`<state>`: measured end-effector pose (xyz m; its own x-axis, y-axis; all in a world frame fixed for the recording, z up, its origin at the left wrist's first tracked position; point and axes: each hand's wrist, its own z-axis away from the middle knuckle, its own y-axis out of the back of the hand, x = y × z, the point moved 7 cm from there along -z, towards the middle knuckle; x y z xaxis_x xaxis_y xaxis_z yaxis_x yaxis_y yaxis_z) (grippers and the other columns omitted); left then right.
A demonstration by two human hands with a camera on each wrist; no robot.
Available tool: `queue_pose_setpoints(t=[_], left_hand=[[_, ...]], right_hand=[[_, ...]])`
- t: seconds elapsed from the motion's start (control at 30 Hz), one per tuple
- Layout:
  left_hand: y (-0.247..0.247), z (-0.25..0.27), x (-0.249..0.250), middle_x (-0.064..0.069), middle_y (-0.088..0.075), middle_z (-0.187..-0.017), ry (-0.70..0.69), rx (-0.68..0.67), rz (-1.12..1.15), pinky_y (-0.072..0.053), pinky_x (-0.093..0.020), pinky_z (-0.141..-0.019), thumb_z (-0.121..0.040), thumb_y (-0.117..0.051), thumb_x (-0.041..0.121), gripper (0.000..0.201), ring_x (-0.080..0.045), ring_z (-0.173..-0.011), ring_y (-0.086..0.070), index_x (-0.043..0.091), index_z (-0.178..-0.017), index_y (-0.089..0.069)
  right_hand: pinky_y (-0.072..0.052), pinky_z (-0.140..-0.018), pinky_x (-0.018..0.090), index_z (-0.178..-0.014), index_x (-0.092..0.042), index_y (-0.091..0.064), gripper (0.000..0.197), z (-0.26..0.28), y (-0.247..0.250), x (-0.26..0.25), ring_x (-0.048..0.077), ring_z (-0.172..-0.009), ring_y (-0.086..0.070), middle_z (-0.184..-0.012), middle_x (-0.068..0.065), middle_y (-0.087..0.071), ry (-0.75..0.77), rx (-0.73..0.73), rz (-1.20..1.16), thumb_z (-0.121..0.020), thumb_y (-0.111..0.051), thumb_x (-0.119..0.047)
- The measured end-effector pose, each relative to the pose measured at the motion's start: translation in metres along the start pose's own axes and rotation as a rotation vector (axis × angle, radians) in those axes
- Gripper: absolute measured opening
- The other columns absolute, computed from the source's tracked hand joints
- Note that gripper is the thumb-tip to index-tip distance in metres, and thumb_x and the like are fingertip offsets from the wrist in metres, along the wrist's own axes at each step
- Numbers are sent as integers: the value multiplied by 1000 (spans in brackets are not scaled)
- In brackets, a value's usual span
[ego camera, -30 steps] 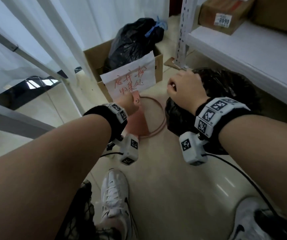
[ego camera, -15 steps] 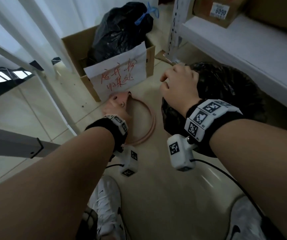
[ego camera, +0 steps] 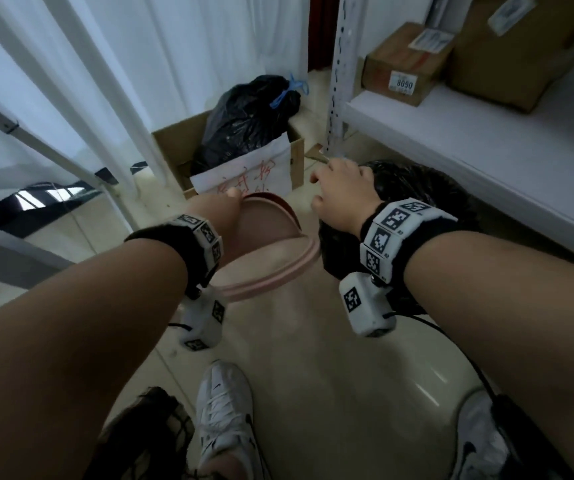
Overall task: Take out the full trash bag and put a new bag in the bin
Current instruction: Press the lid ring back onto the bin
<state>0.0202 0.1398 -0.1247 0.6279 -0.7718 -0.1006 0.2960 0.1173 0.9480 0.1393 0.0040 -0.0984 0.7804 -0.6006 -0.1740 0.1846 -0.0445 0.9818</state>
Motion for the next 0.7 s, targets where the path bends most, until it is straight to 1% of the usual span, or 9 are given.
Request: queue_pose_setpoints(t=[0.07,0.13,0.17,0.2,0.33,0.47,0.53,0.6,0.7], left_hand=[[37,12,4,-26,-51,-131,-3,49,-80,-40,-41,-98,-104,-21,26,45,-38,-119,-52,-1,-134,-41],[72,24,9,-22,-61,-117,-62,151,-176,-48,-43,-78,-101,-29,21,35,-38,-104,-61,2,-128,-41],[87,29,11,-19,-64,-111,-112,203,-244,-45,-40,-67,-98,-37,21,32,-37,-97,-63,4,-125,-39],[103,38,15,-16,-65,-108,-150,256,-282,-41,-37,-62,-95,-43,22,34,-36,-94,-65,5,-124,-38],[160,74,38,-18,-62,-110,-187,435,-239,-36,-39,-64,-94,-45,14,37,-39,-96,-64,5,-128,-34],[185,103,86,-19,-59,-109,-312,564,-168,-41,-42,-62,-94,-43,8,39,-42,-88,-64,5,-131,-30],[182,110,116,-17,-57,-110,-406,586,-143,-40,-42,-57,-93,-48,14,44,-40,-83,-64,6,-132,-30],[175,111,143,-15,-56,-113,-485,592,-160,-38,-38,-50,-92,-51,15,46,-37,-73,-63,7,-132,-30],[168,104,170,-13,-53,-121,-601,577,-123,-42,-39,-53,-92,-51,15,52,-37,-76,-63,11,-138,-27]], right_hand=[[-29,-105,47,-130,-15,-42,43,6,21,-6,33,-127,-37,-135,12,-43,25,-22,-18,-89,-47,-29],[-35,-102,45,-130,-12,-42,44,13,48,-12,33,-125,-40,-134,13,-44,66,5,-75,-89,-48,-28],[-38,-102,44,-130,-11,-42,44,15,59,-14,33,-124,-42,-134,14,-46,76,13,-117,-89,-49,-26],[-41,-100,44,-131,-10,-42,44,21,73,-14,33,-122,-44,-133,14,-47,73,28,-157,-89,-50,-24],[-49,-88,41,-124,-13,-43,45,44,117,-2,33,-106,-56,-118,14,-56,-1,117,-272,-83,-58,-27],[-46,-89,38,-137,-12,-33,56,79,146,46,35,-113,-56,-122,16,-58,-153,232,-294,-87,-56,-22],[-47,-86,40,-132,-14,-41,46,95,145,78,36,-109,-58,-119,14,-61,-245,272,-217,-89,-53,-23],[-48,-81,38,-115,-15,-55,31,102,138,103,34,-102,-60,-112,13,-65,-307,242,-154,-87,-53,-26],[-42,-76,33,-109,-14,-60,28,109,130,130,35,-101,-60,-109,14,-66,-324,161,-124,-84,-56,-26]])
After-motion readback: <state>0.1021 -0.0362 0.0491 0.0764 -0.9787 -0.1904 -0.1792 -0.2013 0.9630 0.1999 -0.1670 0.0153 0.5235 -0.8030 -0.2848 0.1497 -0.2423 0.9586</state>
